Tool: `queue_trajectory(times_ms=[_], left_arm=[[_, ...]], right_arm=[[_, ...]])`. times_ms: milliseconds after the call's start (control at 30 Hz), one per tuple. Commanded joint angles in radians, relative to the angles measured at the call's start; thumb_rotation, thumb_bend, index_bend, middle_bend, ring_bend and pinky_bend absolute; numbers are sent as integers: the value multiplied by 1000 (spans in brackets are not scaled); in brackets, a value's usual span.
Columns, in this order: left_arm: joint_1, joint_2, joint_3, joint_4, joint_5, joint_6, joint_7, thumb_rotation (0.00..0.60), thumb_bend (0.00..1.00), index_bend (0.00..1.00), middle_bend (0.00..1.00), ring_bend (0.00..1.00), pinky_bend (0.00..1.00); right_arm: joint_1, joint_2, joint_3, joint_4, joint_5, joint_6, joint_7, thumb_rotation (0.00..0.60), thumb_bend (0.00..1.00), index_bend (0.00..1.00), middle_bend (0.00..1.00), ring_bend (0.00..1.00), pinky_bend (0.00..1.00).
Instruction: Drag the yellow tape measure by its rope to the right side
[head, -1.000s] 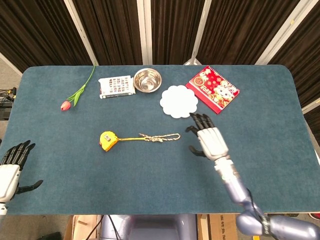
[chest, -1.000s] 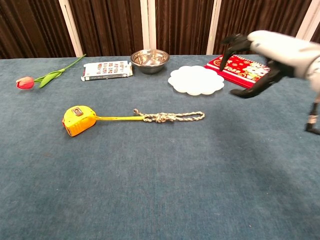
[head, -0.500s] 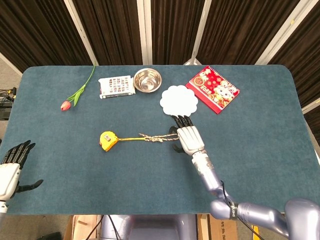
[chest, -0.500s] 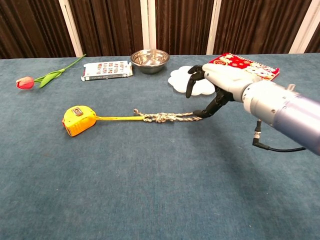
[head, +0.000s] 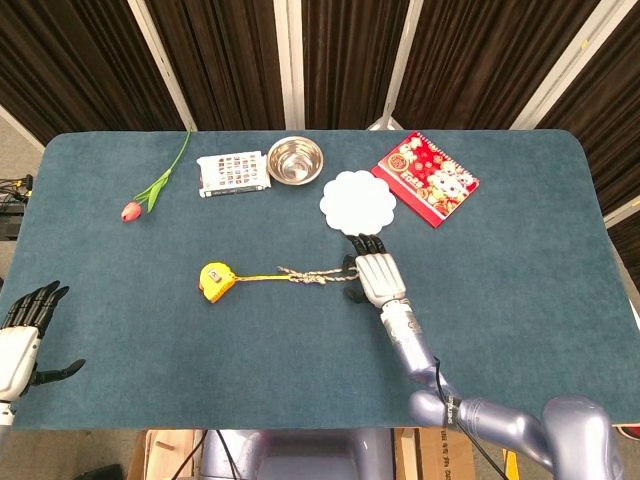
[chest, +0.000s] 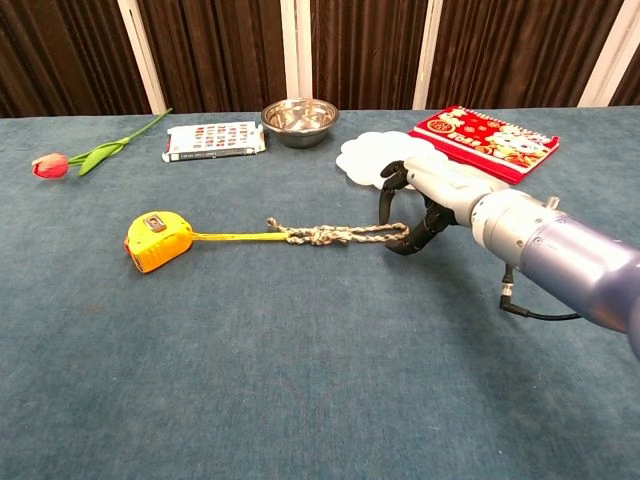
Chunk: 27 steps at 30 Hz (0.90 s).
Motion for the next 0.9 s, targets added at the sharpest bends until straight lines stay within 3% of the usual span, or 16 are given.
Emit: queue_trajectory(times_ms=[33, 900], left_arm=[[0, 0, 0, 0, -1, -1, 0, 600, 0, 0, 0, 0, 0], [-1, -1, -1, 3, -3, -2, -3, 600, 0, 0, 0, 0, 0]], right_arm=[[3, -5, 3, 11, -3, 1, 8, 600, 312, 513, 127, 0, 0], [20, -56, 10, 106, 8, -26, 40, 600, 360, 530, 132, 0, 0]])
